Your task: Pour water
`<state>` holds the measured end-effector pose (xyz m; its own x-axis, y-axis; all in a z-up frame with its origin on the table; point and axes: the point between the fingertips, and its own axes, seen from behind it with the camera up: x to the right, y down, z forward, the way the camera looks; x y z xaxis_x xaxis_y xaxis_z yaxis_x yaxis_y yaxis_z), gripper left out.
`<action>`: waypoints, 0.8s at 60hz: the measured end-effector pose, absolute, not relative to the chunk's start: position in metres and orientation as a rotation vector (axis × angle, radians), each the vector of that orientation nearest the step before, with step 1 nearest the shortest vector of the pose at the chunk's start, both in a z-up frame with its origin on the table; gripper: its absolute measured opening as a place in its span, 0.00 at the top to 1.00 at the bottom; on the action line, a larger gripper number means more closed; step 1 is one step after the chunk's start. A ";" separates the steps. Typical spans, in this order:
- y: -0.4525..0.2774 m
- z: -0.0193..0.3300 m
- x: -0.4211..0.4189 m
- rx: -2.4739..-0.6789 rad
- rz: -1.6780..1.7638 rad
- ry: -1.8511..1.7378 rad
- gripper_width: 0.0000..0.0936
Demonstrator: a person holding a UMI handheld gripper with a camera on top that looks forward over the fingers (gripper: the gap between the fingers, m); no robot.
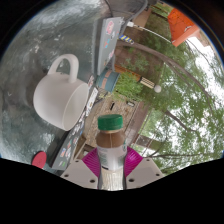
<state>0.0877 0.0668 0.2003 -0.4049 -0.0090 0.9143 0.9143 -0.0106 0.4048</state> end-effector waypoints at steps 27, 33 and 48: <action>0.083 0.129 0.187 -1.626 0.058 0.004 0.71; 0.092 0.089 0.191 -1.667 0.105 0.022 0.71; 0.091 0.063 0.206 -1.729 0.102 -0.029 0.71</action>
